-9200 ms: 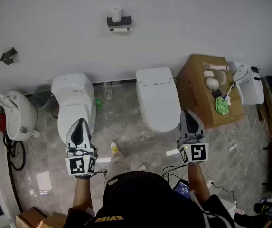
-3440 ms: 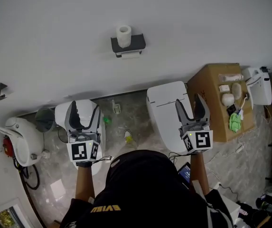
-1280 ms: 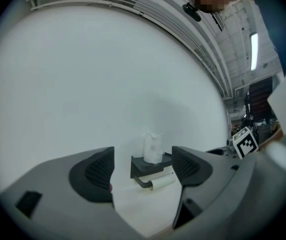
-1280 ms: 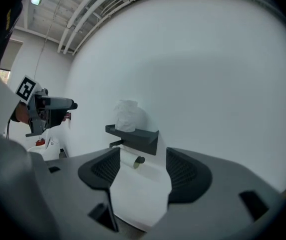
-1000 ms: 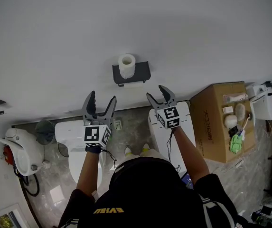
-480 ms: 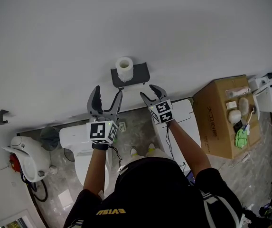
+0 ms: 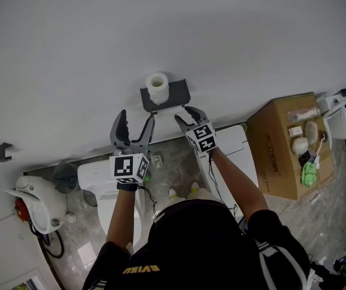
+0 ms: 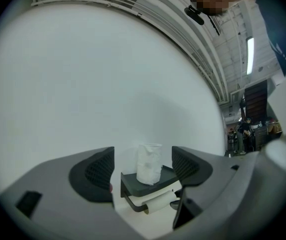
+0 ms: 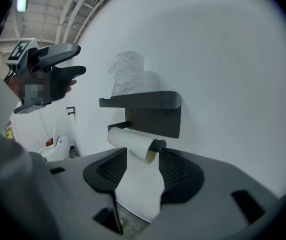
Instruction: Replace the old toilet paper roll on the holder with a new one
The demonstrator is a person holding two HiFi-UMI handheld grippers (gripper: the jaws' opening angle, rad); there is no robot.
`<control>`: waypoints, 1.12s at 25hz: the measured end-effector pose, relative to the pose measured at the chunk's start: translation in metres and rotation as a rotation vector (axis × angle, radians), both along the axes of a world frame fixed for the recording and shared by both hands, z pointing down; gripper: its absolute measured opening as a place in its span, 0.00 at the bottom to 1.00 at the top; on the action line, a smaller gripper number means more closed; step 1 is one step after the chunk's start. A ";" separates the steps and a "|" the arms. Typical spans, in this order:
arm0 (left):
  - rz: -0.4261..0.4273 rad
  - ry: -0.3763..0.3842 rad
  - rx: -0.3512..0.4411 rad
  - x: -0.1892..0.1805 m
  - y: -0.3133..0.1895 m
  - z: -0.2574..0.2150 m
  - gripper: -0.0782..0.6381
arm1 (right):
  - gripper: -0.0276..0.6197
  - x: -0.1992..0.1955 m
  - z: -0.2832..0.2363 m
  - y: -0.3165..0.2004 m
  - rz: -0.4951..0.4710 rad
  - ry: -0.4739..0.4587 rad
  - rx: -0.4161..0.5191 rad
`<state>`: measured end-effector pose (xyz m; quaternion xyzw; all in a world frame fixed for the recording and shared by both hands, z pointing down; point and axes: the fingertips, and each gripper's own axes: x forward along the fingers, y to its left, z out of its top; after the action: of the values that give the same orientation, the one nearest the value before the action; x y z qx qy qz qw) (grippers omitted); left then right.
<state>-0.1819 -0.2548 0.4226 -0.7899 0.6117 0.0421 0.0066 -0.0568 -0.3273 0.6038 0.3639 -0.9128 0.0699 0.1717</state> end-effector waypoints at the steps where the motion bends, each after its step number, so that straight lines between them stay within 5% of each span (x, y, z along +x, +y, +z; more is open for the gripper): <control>1: 0.000 -0.001 -0.001 0.000 0.000 0.000 0.63 | 0.34 0.000 0.000 0.000 0.001 -0.001 0.001; 15: 0.000 -0.002 0.001 -0.001 0.000 0.000 0.63 | 0.11 0.001 0.002 -0.001 -0.035 0.045 0.023; 28: -0.007 -0.006 0.007 -0.002 0.002 -0.003 0.63 | 0.09 -0.002 -0.002 0.003 -0.073 0.081 0.034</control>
<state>-0.1842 -0.2527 0.4194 -0.7880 0.6141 0.0418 0.0115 -0.0587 -0.3245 0.6021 0.3359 -0.9188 0.0332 0.2045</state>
